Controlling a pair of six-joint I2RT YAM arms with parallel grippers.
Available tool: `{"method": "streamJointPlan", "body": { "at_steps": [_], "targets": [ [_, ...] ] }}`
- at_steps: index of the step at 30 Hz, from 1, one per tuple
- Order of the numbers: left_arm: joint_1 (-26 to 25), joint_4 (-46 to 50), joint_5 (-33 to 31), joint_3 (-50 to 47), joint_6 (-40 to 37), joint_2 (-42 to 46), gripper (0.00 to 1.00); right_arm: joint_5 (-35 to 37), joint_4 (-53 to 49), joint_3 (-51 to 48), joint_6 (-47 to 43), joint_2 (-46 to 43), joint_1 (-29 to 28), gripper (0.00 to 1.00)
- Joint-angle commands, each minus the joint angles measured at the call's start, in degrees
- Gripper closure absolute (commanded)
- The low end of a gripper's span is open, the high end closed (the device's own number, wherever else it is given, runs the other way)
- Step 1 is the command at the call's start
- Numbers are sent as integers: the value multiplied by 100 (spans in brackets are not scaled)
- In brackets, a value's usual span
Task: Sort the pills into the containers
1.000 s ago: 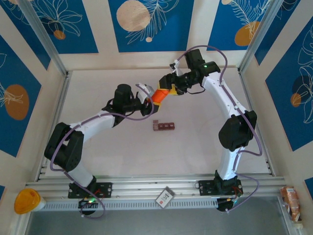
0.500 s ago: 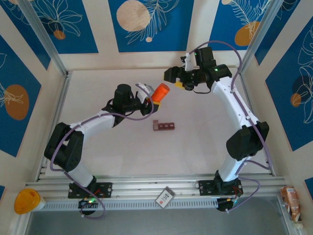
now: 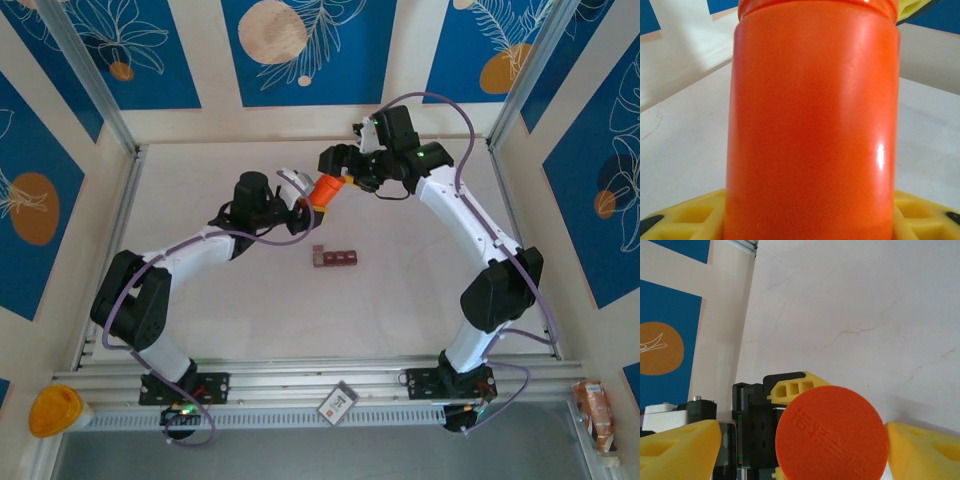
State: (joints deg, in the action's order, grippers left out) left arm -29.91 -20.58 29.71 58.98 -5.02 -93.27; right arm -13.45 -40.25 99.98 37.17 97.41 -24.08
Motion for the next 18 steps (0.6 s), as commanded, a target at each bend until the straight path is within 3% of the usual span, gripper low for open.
{"method": "streamJointPlan", "body": {
  "at_steps": [1, 3, 8, 18],
  "targets": [
    [-42, -200, 8, 9, -87, 192, 100, -41, 147, -60, 99, 43, -53, 19],
    [-43, -219, 4, 8, -73, 187, 100, -60, 149, -84, 113, 64, -54, 21],
    [-45, -271, 1, 9, 3, 176, 100, -176, 264, -215, 99, 53, -48, 37],
    [-27, -376, 242, 52, 237, 187, 100, -993, 965, -693, -705, -77, 169, 50]
  ]
}}
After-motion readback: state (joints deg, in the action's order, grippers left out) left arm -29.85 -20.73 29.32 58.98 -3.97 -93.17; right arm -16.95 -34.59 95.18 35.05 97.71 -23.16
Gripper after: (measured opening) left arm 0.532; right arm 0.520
